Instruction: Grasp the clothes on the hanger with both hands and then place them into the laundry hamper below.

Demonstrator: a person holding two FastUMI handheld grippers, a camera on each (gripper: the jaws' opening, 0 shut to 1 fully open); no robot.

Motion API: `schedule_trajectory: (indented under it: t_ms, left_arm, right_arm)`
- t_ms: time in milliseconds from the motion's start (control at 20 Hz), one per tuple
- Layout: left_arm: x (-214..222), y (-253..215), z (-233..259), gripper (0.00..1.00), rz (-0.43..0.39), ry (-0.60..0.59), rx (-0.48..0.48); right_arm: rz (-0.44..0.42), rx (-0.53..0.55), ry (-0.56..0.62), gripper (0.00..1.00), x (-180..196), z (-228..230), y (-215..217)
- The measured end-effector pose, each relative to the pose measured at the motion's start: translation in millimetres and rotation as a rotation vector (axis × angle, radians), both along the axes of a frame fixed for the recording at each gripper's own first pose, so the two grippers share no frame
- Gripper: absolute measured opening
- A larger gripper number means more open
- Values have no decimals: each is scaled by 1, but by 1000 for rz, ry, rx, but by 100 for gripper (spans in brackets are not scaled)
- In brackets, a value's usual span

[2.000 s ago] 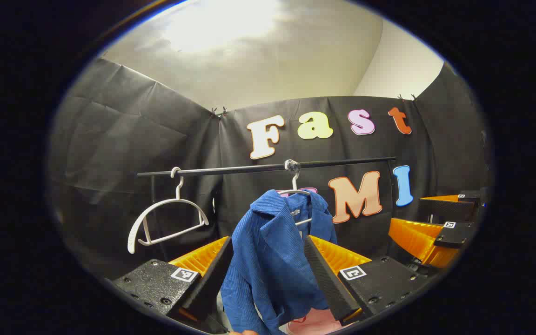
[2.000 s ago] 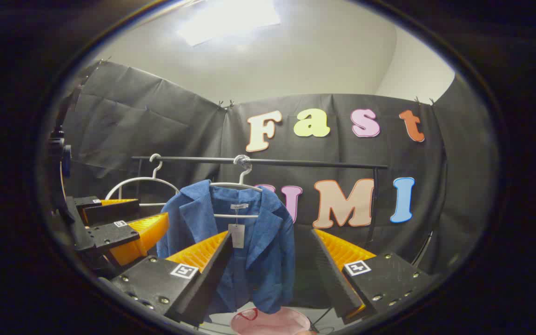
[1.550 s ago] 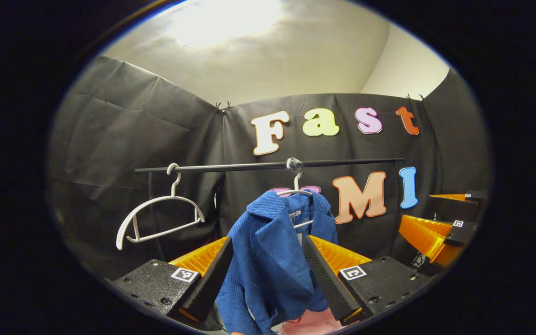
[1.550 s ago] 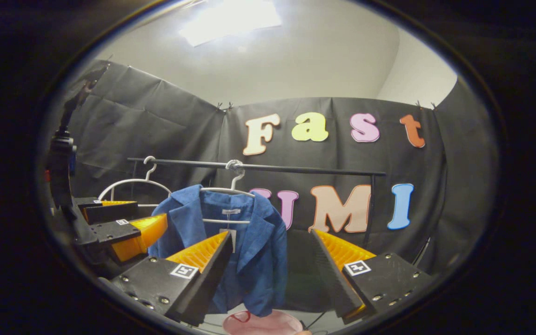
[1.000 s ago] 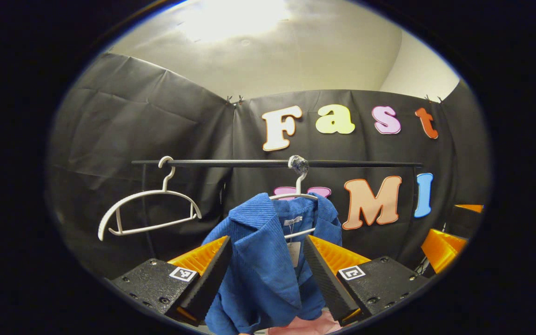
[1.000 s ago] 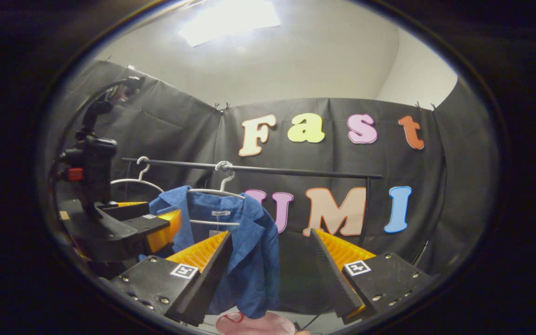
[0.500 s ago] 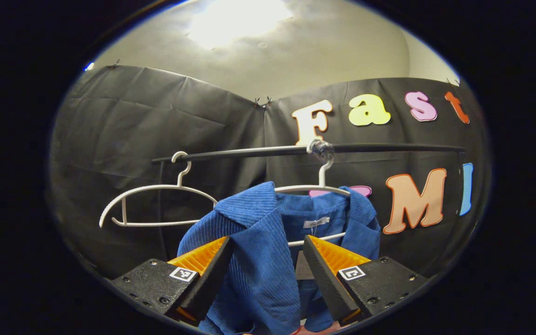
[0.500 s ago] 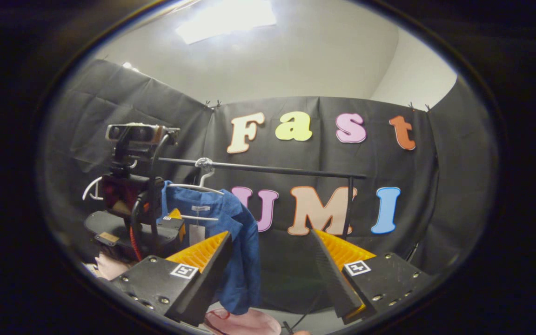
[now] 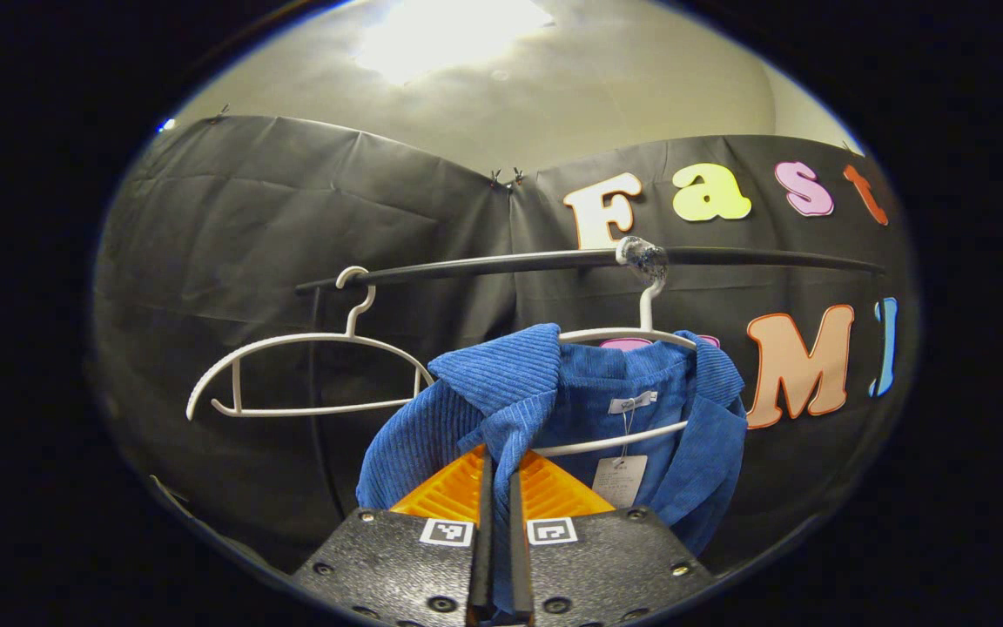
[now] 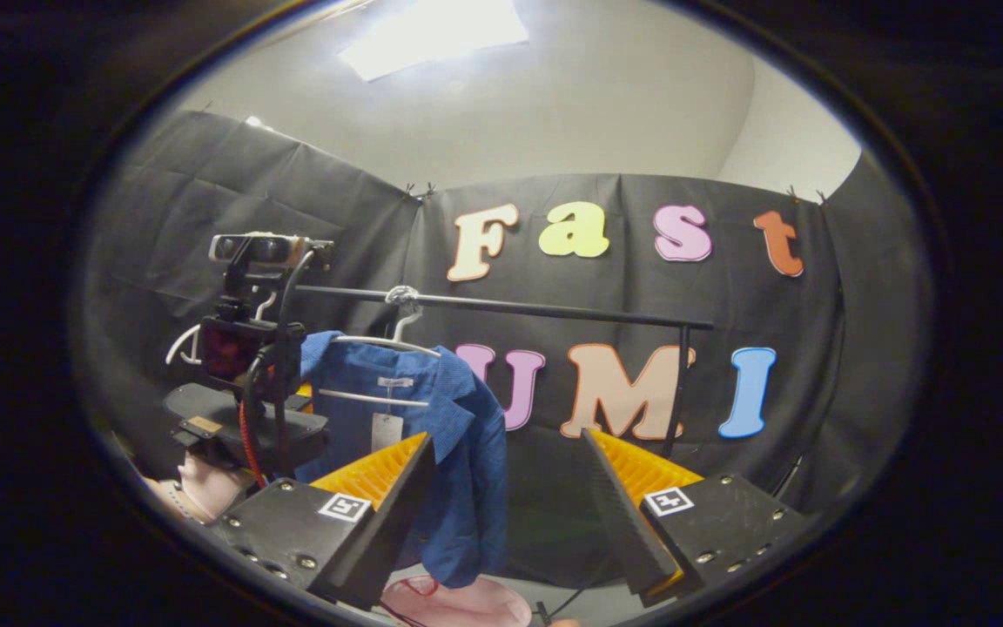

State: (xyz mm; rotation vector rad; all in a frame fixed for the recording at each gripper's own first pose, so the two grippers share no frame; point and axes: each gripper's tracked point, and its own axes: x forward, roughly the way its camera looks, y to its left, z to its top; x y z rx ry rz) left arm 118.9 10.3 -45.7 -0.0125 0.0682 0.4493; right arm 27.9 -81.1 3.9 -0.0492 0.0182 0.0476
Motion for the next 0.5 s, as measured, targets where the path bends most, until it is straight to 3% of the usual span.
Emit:
schedule_trajectory:
  t_ms: [100, 200, 250, 500]
  left_arm:
    - [-1, -4, 1, 3, -40, 11, 4]
    - [-3, -9, 4, 2, -94, 7, -25]
    - [-4, -11, 5, 3, -121, 7, -48]
    - [-8, -9, 12, 5, -223, 20, -130]
  right_arm:
    - [15, 1, 8, 94, 3, -4, 5]
    - [27, 3, 17, 98, 7, -10, 11]
    - [32, 5, 19, 94, 11, -11, 15]
    - [61, -5, 14, 94, 38, -17, 32]
